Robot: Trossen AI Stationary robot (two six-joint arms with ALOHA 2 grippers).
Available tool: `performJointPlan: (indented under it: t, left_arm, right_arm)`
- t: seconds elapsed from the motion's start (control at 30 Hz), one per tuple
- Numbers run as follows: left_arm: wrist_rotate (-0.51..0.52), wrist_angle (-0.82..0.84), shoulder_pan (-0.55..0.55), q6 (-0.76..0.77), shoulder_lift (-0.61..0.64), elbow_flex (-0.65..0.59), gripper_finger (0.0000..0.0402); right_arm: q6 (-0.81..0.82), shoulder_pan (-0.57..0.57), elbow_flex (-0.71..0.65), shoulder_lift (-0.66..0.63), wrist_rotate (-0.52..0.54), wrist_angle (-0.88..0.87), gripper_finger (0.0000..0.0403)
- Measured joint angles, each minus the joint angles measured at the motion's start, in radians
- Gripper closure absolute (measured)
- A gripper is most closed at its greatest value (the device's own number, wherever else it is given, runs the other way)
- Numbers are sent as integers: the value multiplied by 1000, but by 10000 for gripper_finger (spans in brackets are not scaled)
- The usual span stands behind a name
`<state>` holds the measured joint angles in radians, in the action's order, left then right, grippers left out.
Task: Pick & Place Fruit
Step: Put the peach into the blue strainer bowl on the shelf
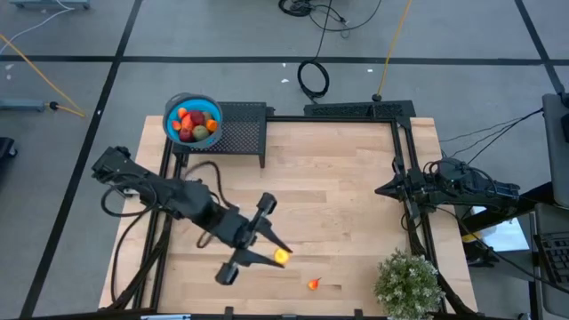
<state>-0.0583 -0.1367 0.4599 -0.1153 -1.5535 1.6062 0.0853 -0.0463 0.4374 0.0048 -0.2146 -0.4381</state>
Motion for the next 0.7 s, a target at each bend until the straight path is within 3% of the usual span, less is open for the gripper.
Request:
performJointPlan:
  t: [0.17, 0.33, 0.57, 0.7]
  left_arm:
    - [-96, -179, 1, -79, 0, 0, 289]
    - [-114, -284, 2, -119, 0, 0, 289]
    - [-125, -281, 2, -104, 0, 0, 289]
    - [-126, -206, 2, 45, 0, 0, 289]
  right_arm:
    - [0, 0, 0, 0, 0, 0, 403]
    - [0, 0, 0, 0, 0, 0, 403]
    - [0, 0, 0, 0, 0, 0, 403]
    - [0, 0, 0, 0, 0, 0, 403]
